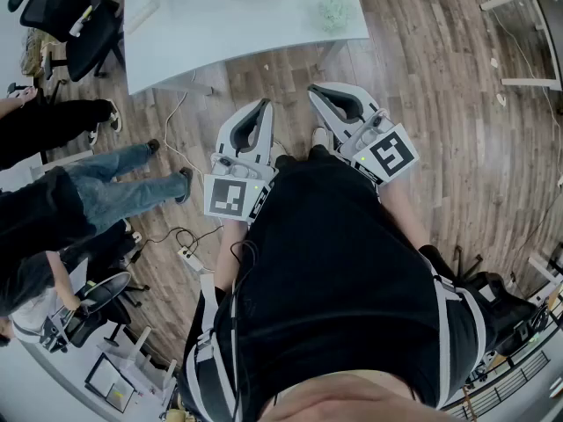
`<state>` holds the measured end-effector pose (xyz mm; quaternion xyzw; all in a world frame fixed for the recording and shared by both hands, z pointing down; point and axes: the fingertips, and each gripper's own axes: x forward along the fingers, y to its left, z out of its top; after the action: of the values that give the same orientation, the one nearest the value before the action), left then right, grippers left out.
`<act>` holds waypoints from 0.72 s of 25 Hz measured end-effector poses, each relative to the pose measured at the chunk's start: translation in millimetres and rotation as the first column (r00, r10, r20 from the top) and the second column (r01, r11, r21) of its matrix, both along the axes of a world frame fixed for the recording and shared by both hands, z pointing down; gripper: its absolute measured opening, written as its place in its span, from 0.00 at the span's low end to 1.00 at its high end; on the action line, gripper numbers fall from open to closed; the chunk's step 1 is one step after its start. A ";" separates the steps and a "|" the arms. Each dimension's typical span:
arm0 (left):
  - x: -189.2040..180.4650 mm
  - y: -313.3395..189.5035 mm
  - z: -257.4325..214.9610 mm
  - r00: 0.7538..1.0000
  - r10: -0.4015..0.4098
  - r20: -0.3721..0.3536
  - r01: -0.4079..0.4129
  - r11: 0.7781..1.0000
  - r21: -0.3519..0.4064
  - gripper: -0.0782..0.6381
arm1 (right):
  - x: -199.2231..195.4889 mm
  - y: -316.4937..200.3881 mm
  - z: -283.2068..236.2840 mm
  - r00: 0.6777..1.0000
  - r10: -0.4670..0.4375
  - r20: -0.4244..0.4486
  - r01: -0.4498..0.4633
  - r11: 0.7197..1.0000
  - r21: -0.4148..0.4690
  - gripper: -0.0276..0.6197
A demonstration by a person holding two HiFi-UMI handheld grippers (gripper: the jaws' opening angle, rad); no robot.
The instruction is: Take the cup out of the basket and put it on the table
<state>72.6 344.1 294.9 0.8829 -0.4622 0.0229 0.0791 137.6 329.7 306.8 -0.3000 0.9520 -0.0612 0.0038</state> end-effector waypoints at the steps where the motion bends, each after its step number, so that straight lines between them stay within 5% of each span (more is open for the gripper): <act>1: 1.5 -0.2 -0.9 1.000 0.002 -0.002 -0.002 1.000 0.001 0.14 | 1.3 -0.4 -0.3 1.000 0.001 -0.001 -0.001 1.000 -0.001 0.07; 18: 28.0 -12.8 3.3 1.000 -0.005 0.004 0.005 1.000 -0.017 0.14 | 16.6 -5.8 5.2 0.998 -0.059 0.003 0.059 0.998 -0.001 0.07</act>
<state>100.5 331.4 298.3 0.8810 -0.4645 0.0281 0.0857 154.2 323.9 312.0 -0.2717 0.9604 -0.0623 0.0033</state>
